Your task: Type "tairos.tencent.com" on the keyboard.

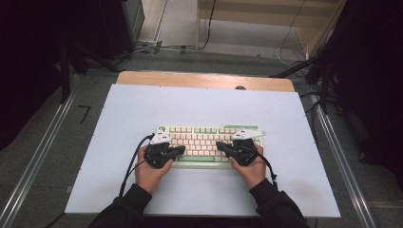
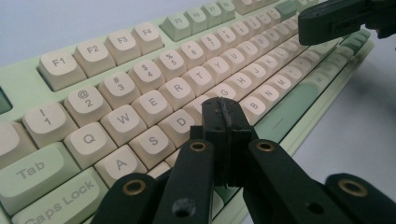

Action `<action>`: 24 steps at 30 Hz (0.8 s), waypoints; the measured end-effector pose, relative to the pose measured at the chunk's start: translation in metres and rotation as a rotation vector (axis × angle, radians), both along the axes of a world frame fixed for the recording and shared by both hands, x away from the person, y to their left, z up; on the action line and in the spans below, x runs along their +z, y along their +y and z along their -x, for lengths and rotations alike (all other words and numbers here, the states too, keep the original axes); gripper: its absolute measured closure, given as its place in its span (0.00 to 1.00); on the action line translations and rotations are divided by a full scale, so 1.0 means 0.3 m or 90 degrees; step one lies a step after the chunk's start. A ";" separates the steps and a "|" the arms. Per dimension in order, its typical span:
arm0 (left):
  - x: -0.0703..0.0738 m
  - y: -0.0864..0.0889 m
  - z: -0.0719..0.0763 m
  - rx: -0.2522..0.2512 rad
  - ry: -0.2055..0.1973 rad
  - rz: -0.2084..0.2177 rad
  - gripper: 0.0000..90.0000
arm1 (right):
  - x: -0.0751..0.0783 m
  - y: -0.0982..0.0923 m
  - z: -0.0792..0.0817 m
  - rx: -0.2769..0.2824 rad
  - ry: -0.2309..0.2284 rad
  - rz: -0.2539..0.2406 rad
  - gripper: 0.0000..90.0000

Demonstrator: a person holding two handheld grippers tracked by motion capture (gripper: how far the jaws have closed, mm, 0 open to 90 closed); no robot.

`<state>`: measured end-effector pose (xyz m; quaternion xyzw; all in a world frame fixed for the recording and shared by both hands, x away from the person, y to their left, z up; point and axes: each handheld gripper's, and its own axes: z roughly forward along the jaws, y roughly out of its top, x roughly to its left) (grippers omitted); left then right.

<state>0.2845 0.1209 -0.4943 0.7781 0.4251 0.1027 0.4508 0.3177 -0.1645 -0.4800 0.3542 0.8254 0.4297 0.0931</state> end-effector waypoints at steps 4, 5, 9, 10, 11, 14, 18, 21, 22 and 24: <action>-0.005 -0.007 -0.002 -0.003 0.000 -0.007 1.00 | 0.000 0.002 -0.001 0.001 0.001 0.001 0.98; -0.005 -0.010 -0.002 -0.002 -0.003 -0.012 1.00 | -0.001 0.003 -0.001 0.001 0.001 0.001 0.98; -0.006 -0.021 0.000 -0.003 -0.005 -0.035 1.00 | -0.002 0.007 -0.001 0.001 0.001 0.001 0.98; -0.005 -0.021 0.000 -0.004 -0.005 -0.037 1.00 | -0.002 0.008 -0.001 0.001 0.003 0.001 0.98; -0.004 -0.021 0.000 -0.004 -0.006 -0.034 1.00 | -0.002 0.009 -0.002 0.002 0.002 0.002 0.98; 0.004 -0.013 0.002 -0.004 -0.008 -0.016 1.00 | -0.001 0.009 -0.002 0.001 0.001 0.000 0.98; 0.020 0.006 0.004 0.005 -0.016 0.015 1.00 | 0.001 0.009 -0.004 0.001 0.000 -0.001 0.98; 0.027 0.020 0.005 0.013 -0.023 0.030 1.00 | 0.002 0.009 -0.004 0.001 0.001 -0.001 0.98; 0.029 0.023 0.005 0.014 -0.024 0.033 1.00 | 0.002 0.009 -0.004 0.001 0.000 -0.001 0.98; 0.030 0.028 0.004 0.018 -0.026 0.036 1.00 | 0.003 0.010 -0.005 0.003 -0.002 -0.001 0.98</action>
